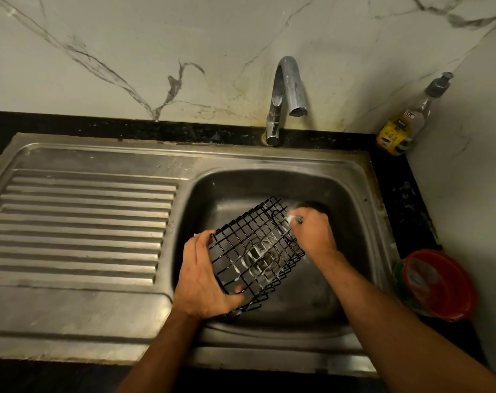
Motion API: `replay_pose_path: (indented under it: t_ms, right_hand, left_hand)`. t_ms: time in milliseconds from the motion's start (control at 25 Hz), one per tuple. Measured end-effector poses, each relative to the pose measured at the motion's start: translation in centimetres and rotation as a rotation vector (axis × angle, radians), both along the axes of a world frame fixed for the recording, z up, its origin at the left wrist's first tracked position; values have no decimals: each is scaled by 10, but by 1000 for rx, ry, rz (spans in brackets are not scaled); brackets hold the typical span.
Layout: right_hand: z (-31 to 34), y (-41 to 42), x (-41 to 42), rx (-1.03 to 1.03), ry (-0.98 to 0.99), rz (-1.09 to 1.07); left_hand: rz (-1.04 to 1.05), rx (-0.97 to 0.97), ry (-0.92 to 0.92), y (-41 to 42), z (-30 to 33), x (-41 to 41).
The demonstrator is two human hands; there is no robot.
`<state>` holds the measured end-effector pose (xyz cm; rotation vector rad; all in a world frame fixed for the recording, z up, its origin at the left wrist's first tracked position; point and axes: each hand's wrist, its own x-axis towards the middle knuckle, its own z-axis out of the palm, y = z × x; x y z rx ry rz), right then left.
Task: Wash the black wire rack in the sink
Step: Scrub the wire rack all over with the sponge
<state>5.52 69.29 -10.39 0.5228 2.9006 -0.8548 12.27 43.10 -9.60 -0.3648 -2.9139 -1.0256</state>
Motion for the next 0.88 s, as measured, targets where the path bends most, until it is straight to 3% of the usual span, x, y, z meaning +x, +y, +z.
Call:
replay_pose_path:
  t_ms: [120,280,400,520,760,880]
  right_hand:
    - [11,-31,21,7,-6,45]
    - [31,-69,54,-221,64,139]
    - [50,-92,67,-329,199,341]
    - [50,-92,60,-336,226,463]
    - [38,-48,22,-174,153,332]
    - [52,-76,45,-261,245,569]
  left_hand:
    - [7,-3,1,1,1,-1]
    - [11,-14,-12,1,0,-3]
    - [9,-34,-41,1,-3,-2]
    - [11,-50,-56,0,-3,-1]
    - [13,4,-20,1,5,1]
    - [0,-15,-24,0,0,1]
